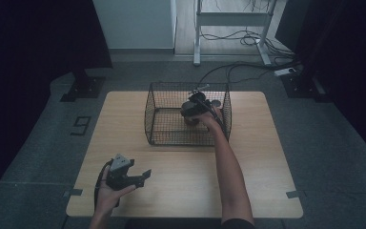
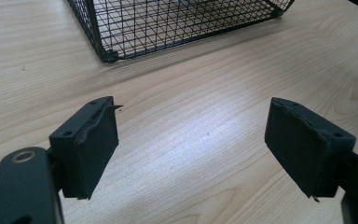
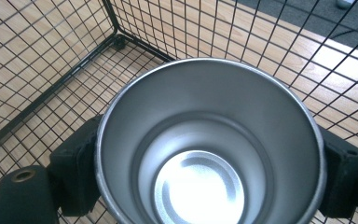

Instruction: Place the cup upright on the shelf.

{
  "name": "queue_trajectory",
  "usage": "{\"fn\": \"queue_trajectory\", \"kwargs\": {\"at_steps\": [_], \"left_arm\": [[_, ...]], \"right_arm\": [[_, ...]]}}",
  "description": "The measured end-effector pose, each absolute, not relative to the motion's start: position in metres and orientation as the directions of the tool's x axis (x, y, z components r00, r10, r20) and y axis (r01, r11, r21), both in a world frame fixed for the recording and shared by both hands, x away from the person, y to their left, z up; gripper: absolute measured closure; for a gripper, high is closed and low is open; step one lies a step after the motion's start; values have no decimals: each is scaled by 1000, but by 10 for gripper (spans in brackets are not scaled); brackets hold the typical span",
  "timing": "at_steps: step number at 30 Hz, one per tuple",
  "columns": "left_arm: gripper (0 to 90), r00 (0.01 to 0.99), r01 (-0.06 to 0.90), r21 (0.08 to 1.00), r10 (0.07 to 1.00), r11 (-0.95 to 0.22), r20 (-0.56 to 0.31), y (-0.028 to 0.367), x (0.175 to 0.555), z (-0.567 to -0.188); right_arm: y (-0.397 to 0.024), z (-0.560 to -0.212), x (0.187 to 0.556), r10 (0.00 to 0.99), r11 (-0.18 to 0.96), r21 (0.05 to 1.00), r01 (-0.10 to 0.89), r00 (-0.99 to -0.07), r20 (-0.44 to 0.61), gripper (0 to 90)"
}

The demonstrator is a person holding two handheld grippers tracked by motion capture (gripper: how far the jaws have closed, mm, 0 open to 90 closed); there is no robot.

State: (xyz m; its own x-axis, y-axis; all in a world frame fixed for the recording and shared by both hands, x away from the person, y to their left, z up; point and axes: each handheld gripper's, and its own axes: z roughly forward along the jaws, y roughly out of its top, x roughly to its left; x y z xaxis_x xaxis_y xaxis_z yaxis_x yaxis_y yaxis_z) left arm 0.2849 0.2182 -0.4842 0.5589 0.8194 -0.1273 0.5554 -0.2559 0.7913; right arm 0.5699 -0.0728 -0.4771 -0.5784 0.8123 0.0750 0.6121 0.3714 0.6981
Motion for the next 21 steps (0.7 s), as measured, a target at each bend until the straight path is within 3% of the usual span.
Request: {"fn": "queue_trajectory", "kwargs": {"at_steps": [21], "left_arm": [[175, 559, 553, 794, 819, -253, -128, 219, 284, -483]], "right_arm": [[-73, -482, 572, 815, 381, 664, 643, -572, 86, 140]]}}
